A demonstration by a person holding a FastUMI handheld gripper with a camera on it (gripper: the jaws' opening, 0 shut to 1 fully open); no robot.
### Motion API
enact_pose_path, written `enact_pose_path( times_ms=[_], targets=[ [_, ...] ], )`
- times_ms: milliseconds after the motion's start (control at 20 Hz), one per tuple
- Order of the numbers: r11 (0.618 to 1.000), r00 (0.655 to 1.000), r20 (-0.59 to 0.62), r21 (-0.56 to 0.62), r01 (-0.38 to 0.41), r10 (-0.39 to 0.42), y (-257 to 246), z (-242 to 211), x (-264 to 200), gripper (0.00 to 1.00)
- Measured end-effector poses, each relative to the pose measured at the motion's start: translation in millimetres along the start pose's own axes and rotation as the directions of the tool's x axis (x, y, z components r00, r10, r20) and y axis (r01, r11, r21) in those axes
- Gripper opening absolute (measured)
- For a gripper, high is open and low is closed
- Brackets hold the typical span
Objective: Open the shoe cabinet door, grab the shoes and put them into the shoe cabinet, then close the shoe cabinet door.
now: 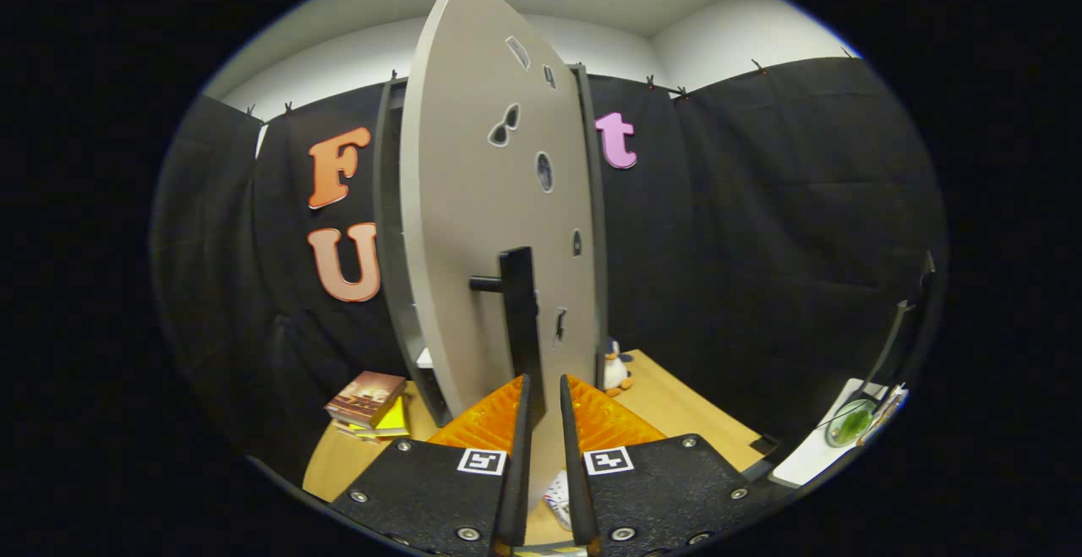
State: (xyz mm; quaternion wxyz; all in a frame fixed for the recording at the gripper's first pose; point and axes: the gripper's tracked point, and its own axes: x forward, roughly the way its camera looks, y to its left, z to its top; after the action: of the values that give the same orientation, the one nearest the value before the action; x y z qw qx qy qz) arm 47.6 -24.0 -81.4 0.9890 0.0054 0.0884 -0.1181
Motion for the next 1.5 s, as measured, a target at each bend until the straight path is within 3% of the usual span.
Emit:
enact_pose_path(
  times_ms=[50, 150, 300, 450, 550, 700, 800, 900, 950, 1200, 1500],
  targets=[
    [0.999, 0.999, 0.019, -0.015, 0.036, -0.035, -17.0, 2.4, -1.1, 0.17],
    [0.998, 1.000, 0.024, 0.067, -0.009, 0.007, -15.5, 11.3, -10.9, 0.17],
    [0.998, 0.999, 0.048, 0.066, 0.021, -0.025, -25.8, 14.6, -12.1, 0.17],
    [0.987, 0.992, 0.067, 0.111, -0.117, 0.110, 21.7, 21.8, -22.2, 0.16],
    [0.988, 0.987, 0.078, 0.052, -0.146, 0.142, 48.5, 22.9, -24.6, 0.27],
    [0.994, 0.991, 0.098, -0.074, -0.084, 0.091, 57.9, 24.8, -10.3, 0.39],
    [0.995, 0.994, 0.098, -0.095, -0.038, 0.047, 55.9, 25.0, -1.2, 0.43],
    [0.997, 0.996, 0.070, -0.053, -0.050, 0.054, 60.6, 19.4, 3.7, 0.45],
    [0.999, 0.998, 0.055, -0.049, -0.008, 0.011, 49.3, 14.5, 5.6, 0.45],
    [0.998, 0.999, 0.038, 0.045, -0.033, 0.032, 40.8, 12.8, 13.5, 0.48],
    [0.991, 0.991, 0.041, 0.043, 0.124, -0.125, -31.3, 10.6, 14.6, 0.48]
  ],
)
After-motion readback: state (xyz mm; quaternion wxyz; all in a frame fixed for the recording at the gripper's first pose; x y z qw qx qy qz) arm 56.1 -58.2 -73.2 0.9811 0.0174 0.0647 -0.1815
